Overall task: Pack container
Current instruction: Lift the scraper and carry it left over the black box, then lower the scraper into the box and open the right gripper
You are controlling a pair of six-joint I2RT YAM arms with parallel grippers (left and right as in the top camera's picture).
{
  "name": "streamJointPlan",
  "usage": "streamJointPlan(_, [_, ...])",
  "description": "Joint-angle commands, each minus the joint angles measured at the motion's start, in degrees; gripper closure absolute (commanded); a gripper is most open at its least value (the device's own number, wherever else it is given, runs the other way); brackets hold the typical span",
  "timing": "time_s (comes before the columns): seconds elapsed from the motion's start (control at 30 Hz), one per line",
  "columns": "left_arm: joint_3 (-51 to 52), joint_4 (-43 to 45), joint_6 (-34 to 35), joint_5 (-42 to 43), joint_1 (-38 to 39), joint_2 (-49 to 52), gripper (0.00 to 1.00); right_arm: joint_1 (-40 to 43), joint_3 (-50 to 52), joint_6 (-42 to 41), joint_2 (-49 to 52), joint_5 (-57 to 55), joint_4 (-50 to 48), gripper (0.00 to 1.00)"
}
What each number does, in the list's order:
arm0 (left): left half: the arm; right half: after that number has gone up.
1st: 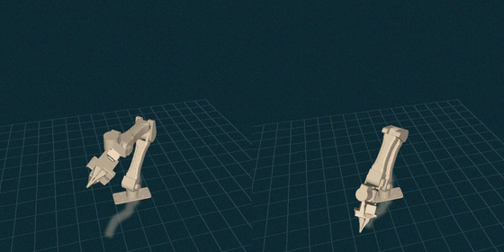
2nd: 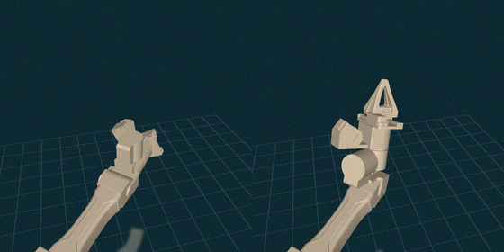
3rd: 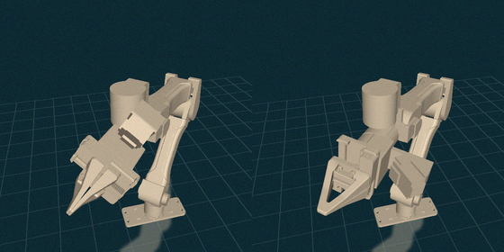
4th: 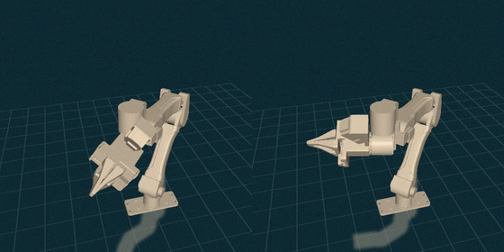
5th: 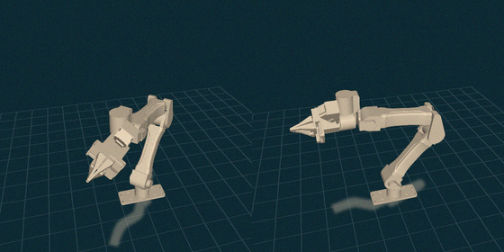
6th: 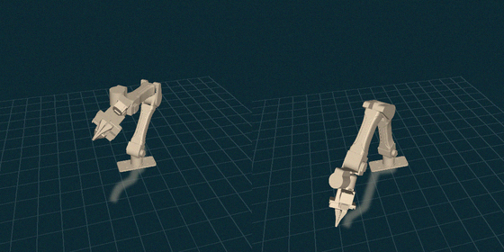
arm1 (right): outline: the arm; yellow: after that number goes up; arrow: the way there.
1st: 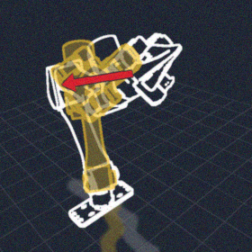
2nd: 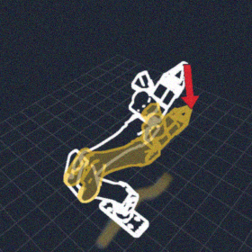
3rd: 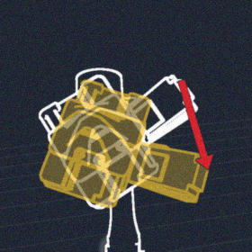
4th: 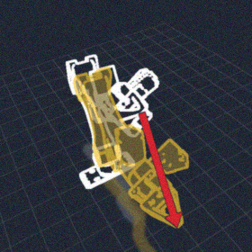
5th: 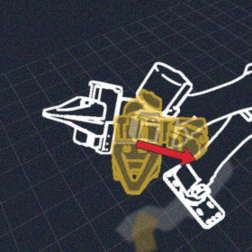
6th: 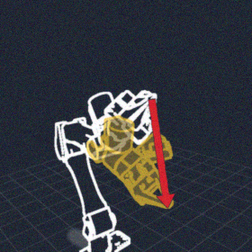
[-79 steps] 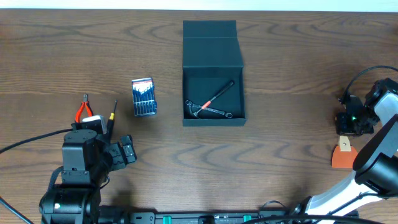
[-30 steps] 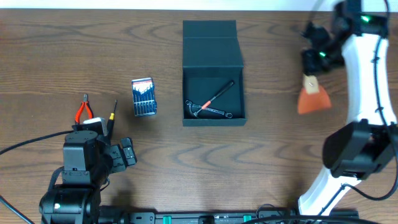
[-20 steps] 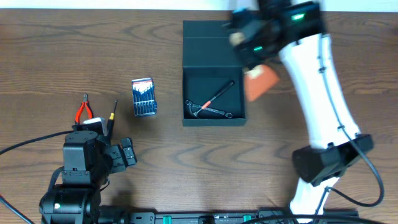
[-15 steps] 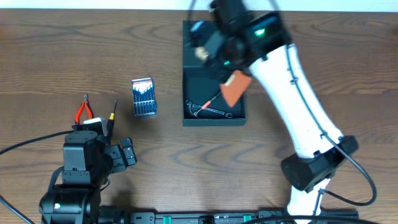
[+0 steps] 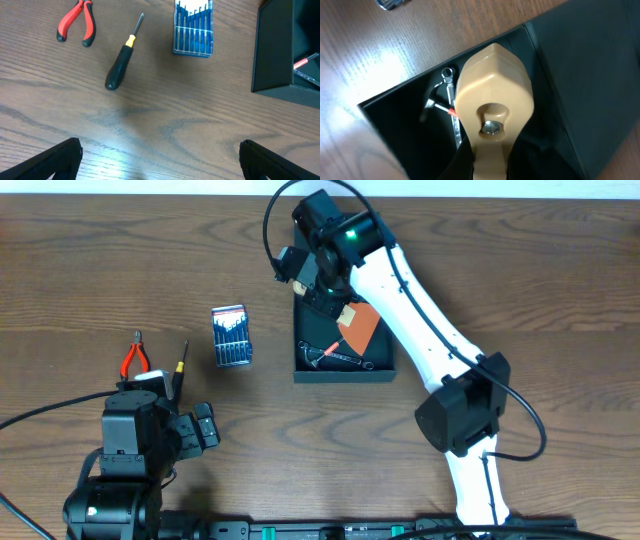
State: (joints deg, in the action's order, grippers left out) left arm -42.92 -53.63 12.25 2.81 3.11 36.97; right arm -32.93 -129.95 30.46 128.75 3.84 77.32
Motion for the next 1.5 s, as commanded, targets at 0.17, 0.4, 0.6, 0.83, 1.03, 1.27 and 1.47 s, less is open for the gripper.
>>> streamJointPlan(0.17, [-1.1,-0.2,0.5,-0.3,0.2,0.0,0.01,1.3,-0.8,2.9,2.8,-0.3,-0.4,0.99])
streamJointPlan(0.4, [-1.1,-0.2,0.5,-0.3,0.2,0.0,0.01,2.5,-0.7,2.8,6.8,0.0,0.4,0.99])
streamJointPlan(0.6, [-1.1,-0.2,0.5,-0.3,0.2,0.0,0.01,2.8,-0.4,2.8,8.2,0.7,0.7,0.98])
streamJointPlan(0.83, [-1.1,-0.2,0.5,-0.3,0.2,0.0,0.01,2.8,-0.3,2.8,8.3,0.7,1.6,0.66])
streamJointPlan(1.03, [-1.1,0.0,0.5,-0.3,0.2,0.0,0.02,2.7,-0.4,2.3,7.8,0.7,1.8,0.61])
streamJointPlan(1.27, [-1.1,1.7,0.5,-0.2,0.2,0.0,0.01,3.1,-5.6,1.0,1.8,0.7,1.7,0.48])
streamJointPlan(1.47, [-3.7,3.5,0.5,5.4,0.2,2.0,0.01,6.6,-11.4,-5.3,-7.4,-3.7,1.9,0.01])
